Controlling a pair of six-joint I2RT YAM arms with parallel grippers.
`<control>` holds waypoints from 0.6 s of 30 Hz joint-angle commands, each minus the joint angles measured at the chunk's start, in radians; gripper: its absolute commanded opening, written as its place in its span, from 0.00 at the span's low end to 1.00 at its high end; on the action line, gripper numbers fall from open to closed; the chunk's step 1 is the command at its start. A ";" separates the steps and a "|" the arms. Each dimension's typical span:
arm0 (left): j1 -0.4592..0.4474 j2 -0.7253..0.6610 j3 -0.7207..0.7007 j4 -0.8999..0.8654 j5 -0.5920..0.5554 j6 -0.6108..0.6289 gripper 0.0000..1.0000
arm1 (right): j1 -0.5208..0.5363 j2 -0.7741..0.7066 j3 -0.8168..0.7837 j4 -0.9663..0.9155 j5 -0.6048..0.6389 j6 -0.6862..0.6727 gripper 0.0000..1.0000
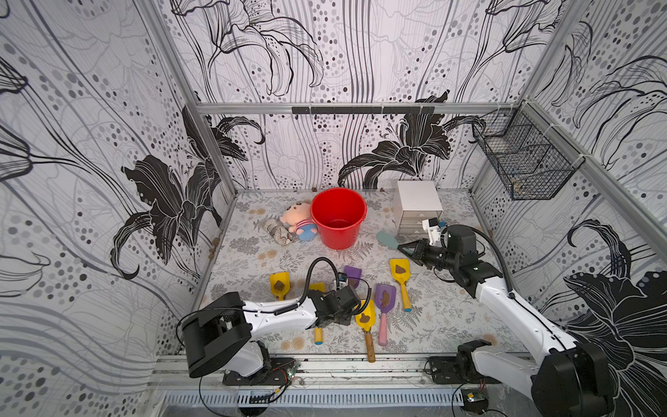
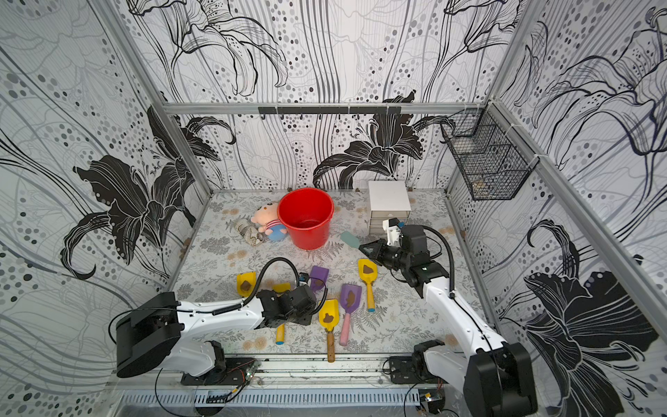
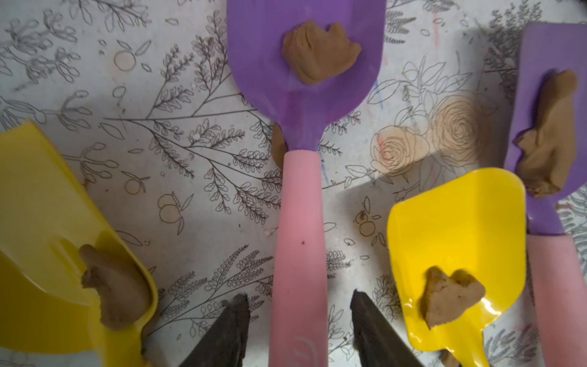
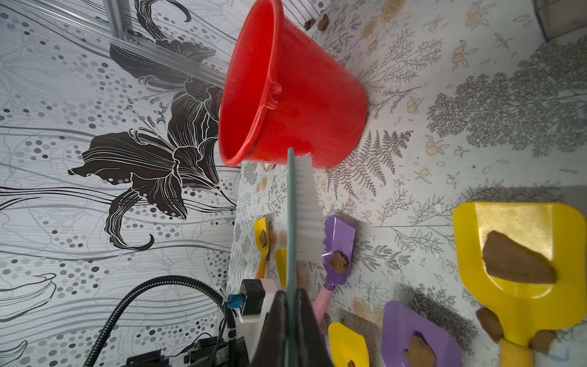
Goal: Brush the soil off the hand trowel and place it into the bucket
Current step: Pick up the hand trowel from the center of the board.
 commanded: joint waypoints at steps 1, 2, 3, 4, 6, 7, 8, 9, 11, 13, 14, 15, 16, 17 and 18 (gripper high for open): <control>-0.002 0.024 -0.006 0.039 0.006 0.007 0.49 | -0.005 -0.019 -0.012 -0.018 -0.001 -0.022 0.00; -0.002 0.030 -0.008 0.045 0.003 0.007 0.47 | -0.005 -0.021 -0.013 -0.019 -0.003 -0.021 0.00; -0.002 0.034 -0.008 0.052 0.000 0.008 0.45 | -0.005 -0.021 -0.014 -0.022 -0.003 -0.017 0.00; -0.002 0.037 -0.012 0.058 -0.007 0.008 0.43 | -0.005 -0.019 -0.015 -0.028 -0.006 -0.016 0.00; -0.001 0.033 -0.026 0.086 -0.022 0.015 0.38 | -0.005 -0.009 -0.015 -0.050 -0.016 -0.010 0.00; -0.002 0.029 -0.036 0.099 -0.027 0.018 0.36 | -0.005 -0.004 -0.018 -0.055 -0.023 -0.005 0.00; 0.000 0.022 -0.044 0.117 -0.033 0.023 0.34 | -0.005 0.003 -0.022 -0.056 -0.036 0.002 0.00; 0.000 0.015 -0.052 0.131 -0.035 0.031 0.31 | -0.005 0.007 -0.026 -0.056 -0.049 0.008 0.00; 0.001 -0.007 -0.058 0.140 -0.043 0.053 0.24 | -0.005 0.014 -0.027 -0.062 -0.070 0.019 0.00; 0.000 -0.042 -0.057 0.132 -0.044 0.088 0.16 | -0.006 0.015 -0.024 -0.079 -0.093 0.022 0.00; 0.000 -0.064 -0.054 0.120 -0.044 0.107 0.11 | -0.006 0.010 -0.021 -0.088 -0.106 0.024 0.00; 0.001 -0.087 -0.046 0.100 -0.042 0.122 0.06 | -0.006 0.004 -0.018 -0.097 -0.115 0.028 0.00; 0.006 -0.114 -0.033 0.073 -0.034 0.138 0.00 | -0.007 -0.006 -0.014 -0.105 -0.130 0.037 0.00; 0.010 -0.139 -0.012 0.031 -0.021 0.154 0.00 | -0.008 -0.019 -0.015 -0.112 -0.150 0.047 0.00; 0.013 -0.164 0.007 0.001 -0.008 0.173 0.00 | -0.008 -0.036 -0.017 -0.112 -0.167 0.060 0.00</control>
